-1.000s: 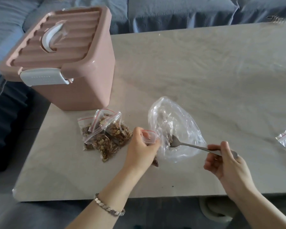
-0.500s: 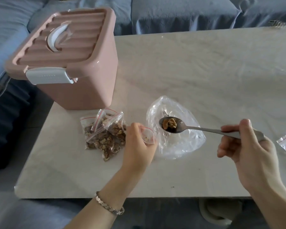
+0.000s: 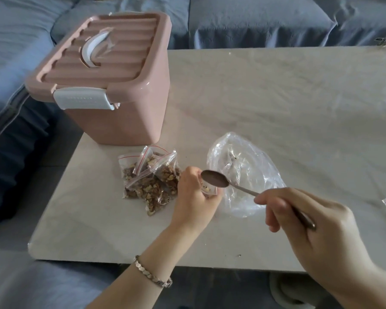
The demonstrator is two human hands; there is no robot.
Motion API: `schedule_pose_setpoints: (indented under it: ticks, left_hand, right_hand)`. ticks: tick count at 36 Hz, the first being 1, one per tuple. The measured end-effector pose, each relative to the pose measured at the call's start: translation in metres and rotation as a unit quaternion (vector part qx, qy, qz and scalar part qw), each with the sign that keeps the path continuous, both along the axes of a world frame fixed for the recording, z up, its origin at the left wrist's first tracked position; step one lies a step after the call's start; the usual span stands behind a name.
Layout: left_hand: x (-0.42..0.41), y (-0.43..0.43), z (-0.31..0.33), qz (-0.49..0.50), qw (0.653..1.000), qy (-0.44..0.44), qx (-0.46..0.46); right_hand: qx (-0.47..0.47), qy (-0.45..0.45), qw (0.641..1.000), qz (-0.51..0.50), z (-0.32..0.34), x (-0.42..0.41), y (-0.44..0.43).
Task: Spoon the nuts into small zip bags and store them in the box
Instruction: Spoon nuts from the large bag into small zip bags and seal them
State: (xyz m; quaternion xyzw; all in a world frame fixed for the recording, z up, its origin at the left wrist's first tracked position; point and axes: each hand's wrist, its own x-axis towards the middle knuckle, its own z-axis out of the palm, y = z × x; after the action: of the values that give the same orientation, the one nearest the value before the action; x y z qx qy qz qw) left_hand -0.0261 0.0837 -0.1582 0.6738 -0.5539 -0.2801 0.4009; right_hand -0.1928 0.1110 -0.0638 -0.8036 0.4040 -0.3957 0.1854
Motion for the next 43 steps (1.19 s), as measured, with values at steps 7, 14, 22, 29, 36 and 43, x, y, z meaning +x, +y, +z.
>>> schedule_pose_setpoints:
  ticks: [7,14,22,29,36,43]
  left_hand:
    - [0.002,0.006,0.006,0.004,1.000,-0.022,-0.007]
    - [0.023,0.017,0.022,0.172,0.980,-0.082,-0.054]
    - [0.045,0.019,0.016,0.212,0.975,-0.047,0.043]
    - [0.082,0.026,0.025,0.106,0.992,0.021,0.065]
    - [0.096,0.032,0.023,0.129,0.988,-0.076,0.047]
    - [0.077,0.034,0.019,0.158,0.962,-0.206,-0.087]
  right_hand:
    - [0.040,-0.029,0.999,-0.007,-0.007,0.000,-0.003]
    - [0.089,-0.157,0.978,-0.108,-0.007,-0.011,-0.011]
    - [0.178,-0.199,0.951,-0.156,-0.028,-0.017,-0.014]
    - [0.172,-0.201,0.951,-0.160,-0.039,-0.022,-0.016]
    - [0.145,-0.191,0.958,-0.157,-0.044,-0.025,-0.019]
    - [0.085,-0.121,0.982,-0.120,-0.063,-0.044,-0.013]
